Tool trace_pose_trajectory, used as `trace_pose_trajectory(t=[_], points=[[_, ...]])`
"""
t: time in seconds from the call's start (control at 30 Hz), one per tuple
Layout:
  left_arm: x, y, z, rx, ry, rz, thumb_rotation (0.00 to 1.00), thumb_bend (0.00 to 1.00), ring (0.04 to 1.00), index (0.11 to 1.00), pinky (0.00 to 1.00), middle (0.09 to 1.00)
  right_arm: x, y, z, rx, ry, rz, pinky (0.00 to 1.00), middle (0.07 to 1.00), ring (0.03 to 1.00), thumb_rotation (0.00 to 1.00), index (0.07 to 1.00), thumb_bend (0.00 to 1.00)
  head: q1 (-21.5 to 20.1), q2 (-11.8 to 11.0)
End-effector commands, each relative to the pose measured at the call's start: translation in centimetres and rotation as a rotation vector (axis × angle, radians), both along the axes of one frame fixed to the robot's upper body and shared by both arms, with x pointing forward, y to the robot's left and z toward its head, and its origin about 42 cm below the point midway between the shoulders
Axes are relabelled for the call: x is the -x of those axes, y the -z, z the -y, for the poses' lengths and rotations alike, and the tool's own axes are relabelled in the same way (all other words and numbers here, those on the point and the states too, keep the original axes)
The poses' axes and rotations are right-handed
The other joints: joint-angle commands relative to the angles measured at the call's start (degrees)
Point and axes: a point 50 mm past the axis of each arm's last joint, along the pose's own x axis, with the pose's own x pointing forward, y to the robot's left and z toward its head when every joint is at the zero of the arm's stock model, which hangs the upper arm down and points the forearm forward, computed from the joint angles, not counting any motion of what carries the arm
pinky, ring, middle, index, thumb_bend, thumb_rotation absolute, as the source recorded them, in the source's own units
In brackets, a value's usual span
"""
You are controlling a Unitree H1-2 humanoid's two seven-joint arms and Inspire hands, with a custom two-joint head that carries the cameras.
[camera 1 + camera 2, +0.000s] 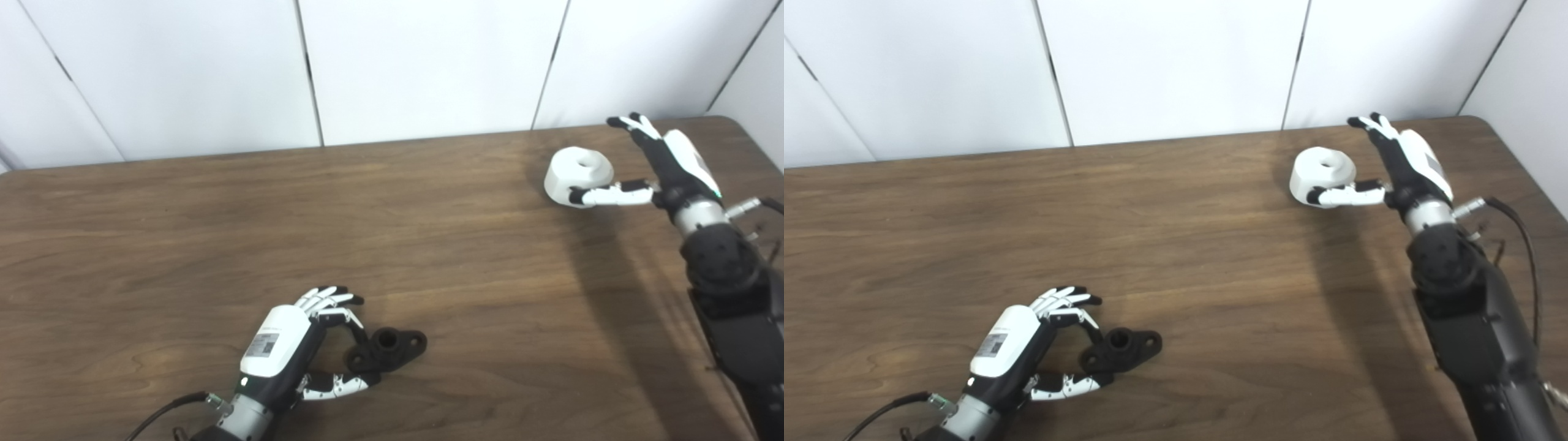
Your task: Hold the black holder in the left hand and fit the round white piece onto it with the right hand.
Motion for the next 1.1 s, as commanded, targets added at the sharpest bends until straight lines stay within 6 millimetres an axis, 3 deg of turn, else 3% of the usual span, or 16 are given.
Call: trace_pose_trajectory(t=[0.0, 0.4, 1.07], points=[[1.5, 2.3, -1.0, -0.081, 0.011, -0.125, 0.05, 0.52, 0.894, 0.487, 0.90, 0.814, -1.3, -2.7, 0.5, 0.055, 0.001, 0.063, 0.97, 1.000, 1.000, 0.30, 0.882, 0.94, -0.2, 0.0], [1.6, 2.1, -0.8, -0.080, 0.014, -0.129, 0.04, 0.52, 0.890, 0.487, 0.91, 0.809, -4.2, -3.0, 1.7, 0.127, 0.033, 0.007, 0.91, 0.992, 1.000, 0.31, 0.870, 0.92, 0.2, 0.1], [1.4, 2.0, -1.1, -0.075, 0.016, -0.130, 0.04, 0.52, 0.889, 0.487, 0.91, 0.808, -5.1, -2.1, 2.7, 0.144, 0.045, -0.042, 0.91, 0.950, 1.000, 0.28, 0.777, 0.89, -2.0, 0.1]])
